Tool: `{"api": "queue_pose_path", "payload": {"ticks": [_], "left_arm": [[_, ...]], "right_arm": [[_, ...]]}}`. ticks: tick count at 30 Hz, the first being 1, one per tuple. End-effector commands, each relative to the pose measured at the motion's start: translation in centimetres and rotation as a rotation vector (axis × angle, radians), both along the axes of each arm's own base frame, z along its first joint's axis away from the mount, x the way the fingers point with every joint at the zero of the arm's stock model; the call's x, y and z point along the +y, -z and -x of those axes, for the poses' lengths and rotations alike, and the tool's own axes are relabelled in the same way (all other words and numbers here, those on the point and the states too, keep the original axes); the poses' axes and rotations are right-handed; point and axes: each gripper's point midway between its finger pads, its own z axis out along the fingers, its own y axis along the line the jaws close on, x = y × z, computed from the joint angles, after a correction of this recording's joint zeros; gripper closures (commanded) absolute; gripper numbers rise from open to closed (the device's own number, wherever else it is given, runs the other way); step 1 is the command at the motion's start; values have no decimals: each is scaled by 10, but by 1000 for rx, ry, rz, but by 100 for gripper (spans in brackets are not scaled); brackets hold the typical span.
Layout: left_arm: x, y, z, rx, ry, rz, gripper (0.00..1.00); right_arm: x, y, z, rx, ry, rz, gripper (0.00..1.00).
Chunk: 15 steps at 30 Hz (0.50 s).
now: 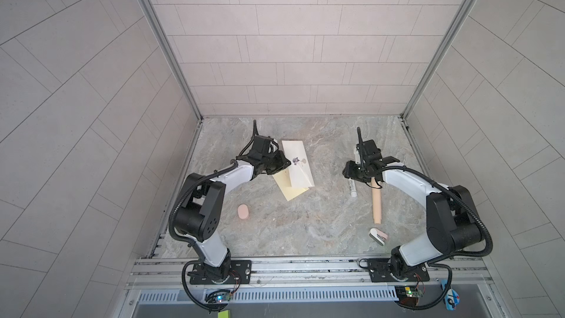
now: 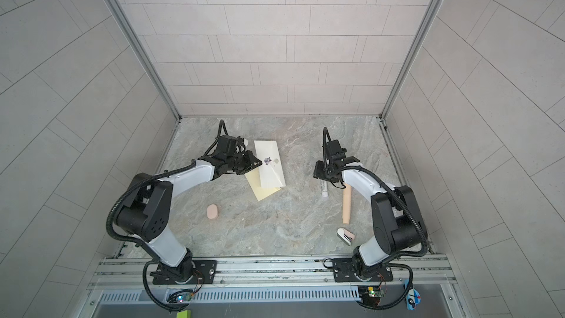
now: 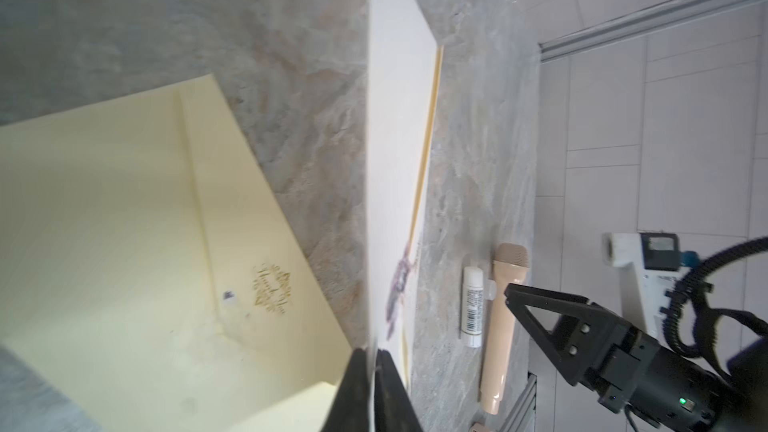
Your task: Place the letter into the envelope and seal it
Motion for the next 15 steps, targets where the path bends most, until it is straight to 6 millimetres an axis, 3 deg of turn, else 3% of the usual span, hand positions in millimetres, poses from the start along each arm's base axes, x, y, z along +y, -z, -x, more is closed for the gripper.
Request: {"api": "queue_pose_path", "payload": {"ticks": [1, 4, 7, 15], "left_arm": [[19, 4, 8, -5, 33, -166, 46], [15, -12, 2, -62, 52, -182, 38], [-8, -27, 2, -118, 117, -176, 34], [-73, -21, 14, -114, 232, -94, 32]], "right_arm": [[-23, -2, 14, 30, 22, 113, 47], [-30, 4, 21, 62, 35, 131, 47], [-29, 12, 25, 95, 24, 126, 47], [-21, 32, 40, 152, 7, 78, 49]]}}
